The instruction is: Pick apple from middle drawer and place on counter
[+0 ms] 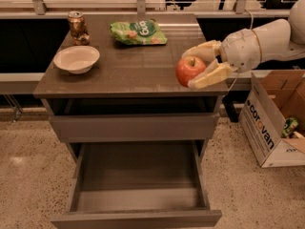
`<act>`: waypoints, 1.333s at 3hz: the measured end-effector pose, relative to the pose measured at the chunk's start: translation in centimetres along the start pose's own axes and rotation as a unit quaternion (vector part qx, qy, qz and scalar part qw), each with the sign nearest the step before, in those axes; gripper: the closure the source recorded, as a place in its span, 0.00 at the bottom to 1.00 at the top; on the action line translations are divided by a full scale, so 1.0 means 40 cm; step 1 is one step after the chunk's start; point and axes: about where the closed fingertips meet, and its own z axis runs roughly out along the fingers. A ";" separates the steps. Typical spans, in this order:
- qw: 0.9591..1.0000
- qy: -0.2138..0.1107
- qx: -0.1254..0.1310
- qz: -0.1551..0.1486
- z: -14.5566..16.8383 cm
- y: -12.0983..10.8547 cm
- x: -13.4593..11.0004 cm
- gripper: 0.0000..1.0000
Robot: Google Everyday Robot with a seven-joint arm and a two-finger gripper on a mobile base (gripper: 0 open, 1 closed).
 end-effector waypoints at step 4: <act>0.947 0.021 0.243 0.210 0.013 -0.180 0.087 1.00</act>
Offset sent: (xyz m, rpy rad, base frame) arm 0.0839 -0.0243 -0.0182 0.2519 0.2764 -0.6256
